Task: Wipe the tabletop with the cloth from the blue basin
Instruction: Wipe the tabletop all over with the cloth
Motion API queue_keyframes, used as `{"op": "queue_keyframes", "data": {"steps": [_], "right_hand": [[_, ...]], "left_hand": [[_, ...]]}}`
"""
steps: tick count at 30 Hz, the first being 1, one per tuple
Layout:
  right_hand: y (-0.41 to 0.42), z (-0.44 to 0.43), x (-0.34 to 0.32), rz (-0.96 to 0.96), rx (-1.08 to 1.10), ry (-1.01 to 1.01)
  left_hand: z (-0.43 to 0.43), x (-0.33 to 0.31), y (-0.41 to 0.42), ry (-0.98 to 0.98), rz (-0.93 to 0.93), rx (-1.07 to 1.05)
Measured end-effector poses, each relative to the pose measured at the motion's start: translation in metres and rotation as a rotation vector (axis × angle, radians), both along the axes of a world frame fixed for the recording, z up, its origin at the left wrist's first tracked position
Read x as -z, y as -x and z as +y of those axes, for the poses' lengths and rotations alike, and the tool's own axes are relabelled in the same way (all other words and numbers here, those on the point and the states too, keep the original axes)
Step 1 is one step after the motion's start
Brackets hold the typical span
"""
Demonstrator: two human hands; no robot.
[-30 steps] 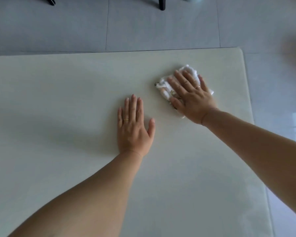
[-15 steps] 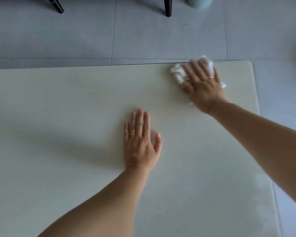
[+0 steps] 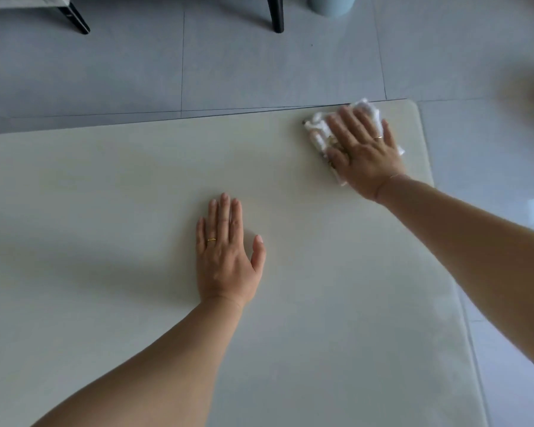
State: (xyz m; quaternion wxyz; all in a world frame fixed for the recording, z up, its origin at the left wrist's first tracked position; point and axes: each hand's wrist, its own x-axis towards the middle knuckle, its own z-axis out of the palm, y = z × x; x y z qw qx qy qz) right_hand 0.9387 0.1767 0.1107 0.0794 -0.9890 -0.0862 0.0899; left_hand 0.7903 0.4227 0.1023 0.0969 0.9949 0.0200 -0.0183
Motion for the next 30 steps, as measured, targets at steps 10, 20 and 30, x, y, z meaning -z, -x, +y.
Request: {"op": "queue_keyframes", "data": {"steps": [10,20,30], "right_hand": [[0.005,-0.009,0.003,0.035,0.147,0.000],[0.051,-0.012,-0.002,0.053,0.245,0.006],[0.154,-0.024,0.005,-0.001,0.300,-0.036]], "left_hand": [[-0.001,0.002,0.001,-0.002,-0.016,-0.006],[0.001,0.005,0.001,-0.005,-0.054,-0.006],[-0.001,0.009,0.004,-0.015,-0.057,-0.002]]}}
